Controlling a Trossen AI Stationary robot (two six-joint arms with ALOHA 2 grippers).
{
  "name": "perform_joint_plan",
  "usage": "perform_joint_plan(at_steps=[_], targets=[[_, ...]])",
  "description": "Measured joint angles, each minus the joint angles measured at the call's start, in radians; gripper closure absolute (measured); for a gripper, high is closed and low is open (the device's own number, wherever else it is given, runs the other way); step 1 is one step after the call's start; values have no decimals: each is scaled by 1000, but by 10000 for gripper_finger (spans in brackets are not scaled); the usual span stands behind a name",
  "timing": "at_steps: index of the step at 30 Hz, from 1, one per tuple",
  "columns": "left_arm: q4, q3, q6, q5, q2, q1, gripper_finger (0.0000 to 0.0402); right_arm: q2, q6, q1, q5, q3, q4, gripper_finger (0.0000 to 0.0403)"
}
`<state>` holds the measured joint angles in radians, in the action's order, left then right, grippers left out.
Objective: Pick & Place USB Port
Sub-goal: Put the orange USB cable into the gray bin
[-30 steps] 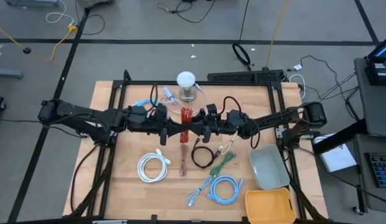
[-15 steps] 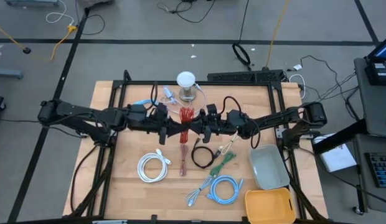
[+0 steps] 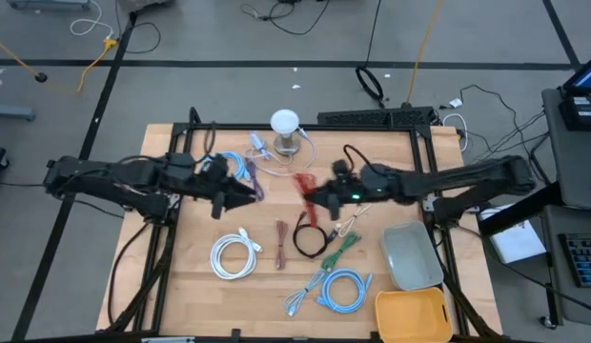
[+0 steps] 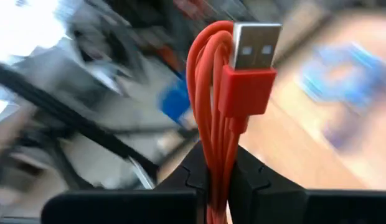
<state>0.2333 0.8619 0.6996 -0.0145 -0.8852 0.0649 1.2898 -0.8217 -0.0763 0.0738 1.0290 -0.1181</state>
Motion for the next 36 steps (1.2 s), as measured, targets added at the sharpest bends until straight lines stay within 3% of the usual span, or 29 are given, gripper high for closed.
perform_joint_plan(at_steps=[6, 9, 12, 19, 23, 29, 36], targets=[[187, 0, -13, 94, 80, 0, 235, -252, -448, -175, 210, -1, 719, 385], [207, 0, -27, 118, 84, 0, 248, -304, -707, -329, 286, -1, 989, 385], [208, 0, -41, 120, 71, -5, 256, -296, -920, -460, 312, -1, 1148, 385], [211, 0, -47, 112, 31, -32, 254, -185, -1130, -602, 196, -2, 1266, 386], [209, 0, -47, 111, 21, -33, 253, -131, -1193, -651, 180, -2, 1285, 386], [208, 0, -45, 110, 21, -33, 262, -62, -1245, -712, 36, -2, 1407, 386], [208, 0, -34, 102, 21, -33, 259, -50, -1287, -745, 32, -2, 1419, 386]])
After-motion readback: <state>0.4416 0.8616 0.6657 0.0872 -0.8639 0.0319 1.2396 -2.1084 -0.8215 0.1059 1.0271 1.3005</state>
